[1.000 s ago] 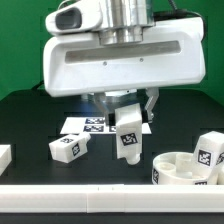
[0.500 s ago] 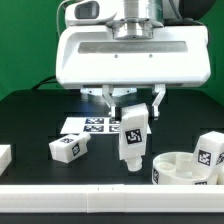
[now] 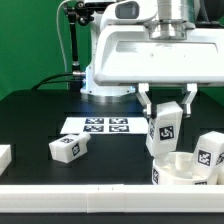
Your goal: Assemble stool
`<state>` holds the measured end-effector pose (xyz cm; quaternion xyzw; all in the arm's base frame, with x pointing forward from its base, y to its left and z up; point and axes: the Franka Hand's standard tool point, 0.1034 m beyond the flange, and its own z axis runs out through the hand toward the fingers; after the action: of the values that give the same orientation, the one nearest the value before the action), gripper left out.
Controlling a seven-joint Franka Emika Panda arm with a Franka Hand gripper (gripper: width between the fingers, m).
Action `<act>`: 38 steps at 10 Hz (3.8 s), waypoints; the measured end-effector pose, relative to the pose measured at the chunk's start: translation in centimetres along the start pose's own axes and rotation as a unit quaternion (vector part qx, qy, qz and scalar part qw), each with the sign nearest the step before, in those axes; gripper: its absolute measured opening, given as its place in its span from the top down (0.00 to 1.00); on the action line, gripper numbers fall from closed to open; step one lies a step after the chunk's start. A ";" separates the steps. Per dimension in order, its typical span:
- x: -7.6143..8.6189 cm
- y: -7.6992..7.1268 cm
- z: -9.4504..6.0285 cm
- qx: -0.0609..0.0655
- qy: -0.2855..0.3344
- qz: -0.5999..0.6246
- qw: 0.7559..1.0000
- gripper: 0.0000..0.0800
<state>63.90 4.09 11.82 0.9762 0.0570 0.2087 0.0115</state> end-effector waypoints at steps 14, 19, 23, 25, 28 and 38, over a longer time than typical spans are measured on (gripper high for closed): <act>-1.6 -1.8 0.8 0.000 -0.012 -0.079 0.997 0.59; -2.4 -2.2 1.8 -0.003 -0.007 -0.083 0.997 0.59; -2.5 -1.7 1.8 -0.011 0.014 -0.081 0.997 0.59; -2.5 -1.7 1.8 -0.011 0.014 -0.081 0.997 0.50; -2.1 -1.8 1.0 -0.006 0.006 -0.080 0.997 0.23; -1.2 -0.7 -1.3 0.008 -0.041 -0.074 0.996 0.19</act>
Offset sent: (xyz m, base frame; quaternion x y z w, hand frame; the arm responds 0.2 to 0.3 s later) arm -0.0118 0.0053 0.0098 -0.1076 0.0325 -0.2084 0.9716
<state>62.24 4.65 12.49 0.9771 0.1305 0.1666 0.0211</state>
